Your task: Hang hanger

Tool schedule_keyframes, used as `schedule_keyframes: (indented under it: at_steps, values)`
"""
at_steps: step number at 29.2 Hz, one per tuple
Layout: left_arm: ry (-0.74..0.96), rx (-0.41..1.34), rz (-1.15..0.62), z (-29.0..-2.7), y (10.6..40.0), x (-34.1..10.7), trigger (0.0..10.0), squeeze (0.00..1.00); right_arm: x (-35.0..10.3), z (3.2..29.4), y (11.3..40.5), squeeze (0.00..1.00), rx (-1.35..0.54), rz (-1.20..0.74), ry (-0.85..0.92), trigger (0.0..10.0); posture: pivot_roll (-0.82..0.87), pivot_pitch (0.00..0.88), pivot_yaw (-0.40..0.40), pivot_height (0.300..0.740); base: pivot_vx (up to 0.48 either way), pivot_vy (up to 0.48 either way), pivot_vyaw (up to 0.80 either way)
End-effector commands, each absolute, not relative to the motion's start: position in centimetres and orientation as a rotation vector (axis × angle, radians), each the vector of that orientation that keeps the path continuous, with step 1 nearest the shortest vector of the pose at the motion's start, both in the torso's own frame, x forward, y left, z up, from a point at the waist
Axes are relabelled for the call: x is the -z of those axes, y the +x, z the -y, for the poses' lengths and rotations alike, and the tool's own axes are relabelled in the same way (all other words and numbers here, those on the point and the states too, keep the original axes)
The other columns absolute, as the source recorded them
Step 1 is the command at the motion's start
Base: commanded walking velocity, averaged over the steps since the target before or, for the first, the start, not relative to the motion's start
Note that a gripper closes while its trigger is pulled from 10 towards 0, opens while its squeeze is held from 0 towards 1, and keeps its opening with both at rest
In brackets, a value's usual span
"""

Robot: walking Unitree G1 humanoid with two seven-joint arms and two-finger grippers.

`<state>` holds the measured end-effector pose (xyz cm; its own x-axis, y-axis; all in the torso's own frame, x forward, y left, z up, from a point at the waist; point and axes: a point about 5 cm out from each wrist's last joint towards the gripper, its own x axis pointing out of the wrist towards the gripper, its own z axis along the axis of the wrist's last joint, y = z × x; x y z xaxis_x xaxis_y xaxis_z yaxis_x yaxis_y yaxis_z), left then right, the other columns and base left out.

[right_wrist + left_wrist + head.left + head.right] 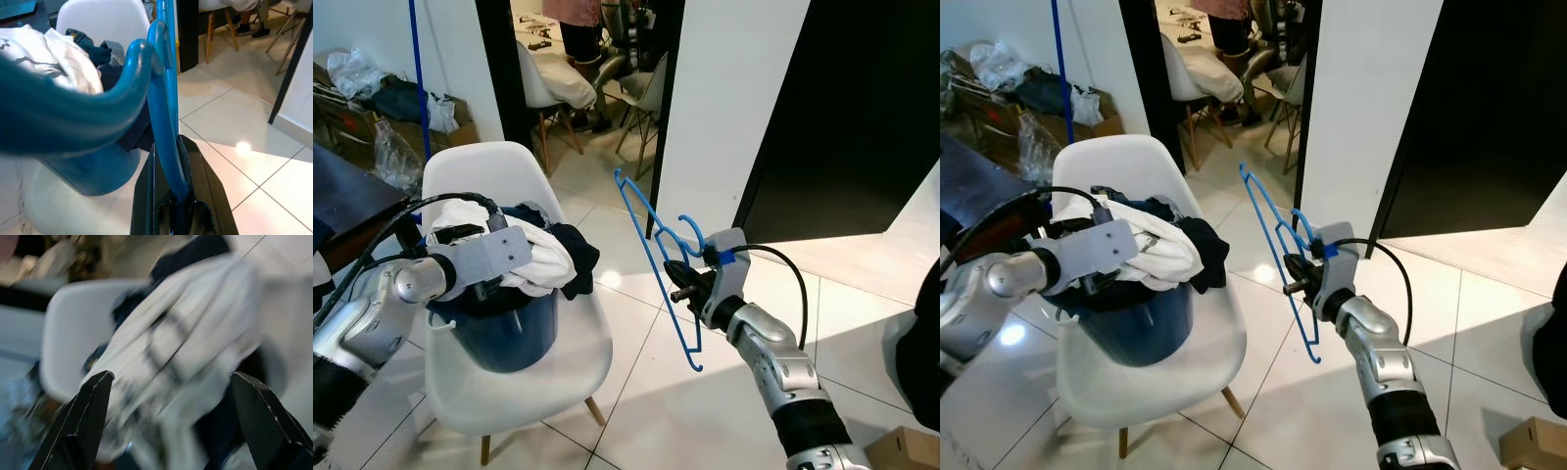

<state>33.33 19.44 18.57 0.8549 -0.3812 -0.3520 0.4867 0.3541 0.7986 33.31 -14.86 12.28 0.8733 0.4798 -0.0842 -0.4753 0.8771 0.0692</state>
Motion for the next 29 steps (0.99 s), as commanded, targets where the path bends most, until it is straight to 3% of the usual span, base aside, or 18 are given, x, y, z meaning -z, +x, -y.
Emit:
schedule_keyframes:
  at_steps: [1,15,23,24,25,26,27,29]
  values:
    - [1.045,0.639,-0.083,-18.0,33.4,-18.0,10.0,0.00,-12.5,14.9,33.2,0.00,-0.496,-0.093,0.055,10.0,-0.03,0.096,-0.024,0.740,0.000,0.000,0.00]
    - [1.049,0.722,-0.108,-16.8,34.6,-16.8,10.0,0.00,-13.0,14.9,32.6,0.00,-0.497,-0.084,0.079,10.0,-0.04,0.146,-0.025,0.740,0.000,0.000,0.00]
    - [1.152,0.615,-0.092,-17.7,35.7,-16.7,10.0,0.00,-13.3,14.7,32.2,0.00,-0.502,-0.077,0.098,10.0,-0.04,0.172,-0.022,0.740,0.000,0.000,0.00]
    - [1.153,0.599,-0.076,-17.7,36.0,-16.9,9.1,0.00,-13.3,14.7,32.2,0.00,-0.501,-0.076,0.101,10.0,-0.05,0.174,-0.020,0.740,0.000,0.000,0.00]
    - [1.156,0.590,-0.065,-17.7,36.2,-17.1,1.0,0.00,-13.3,14.7,32.1,0.00,-0.501,-0.077,0.103,10.0,-0.05,0.176,-0.020,0.740,0.000,0.000,0.00]
    - [1.156,0.590,-0.065,-17.7,36.2,-17.1,1.0,0.00,-13.3,14.7,32.1,0.00,-0.501,-0.077,0.103,10.0,-0.05,0.176,-0.020,0.740,0.000,0.000,0.00]
    - [1.158,0.581,-0.058,-17.8,36.4,-17.4,0.0,0.00,-13.4,14.7,32.0,0.00,-0.500,-0.078,0.105,10.0,-0.04,0.176,-0.020,0.740,0.000,0.000,0.00]
    - [1.163,0.571,-0.050,-17.8,36.5,-17.6,0.0,0.00,-13.4,14.7,32.0,0.00,-0.500,-0.078,0.106,10.0,-0.05,0.178,-0.019,0.740,0.000,0.000,0.00]
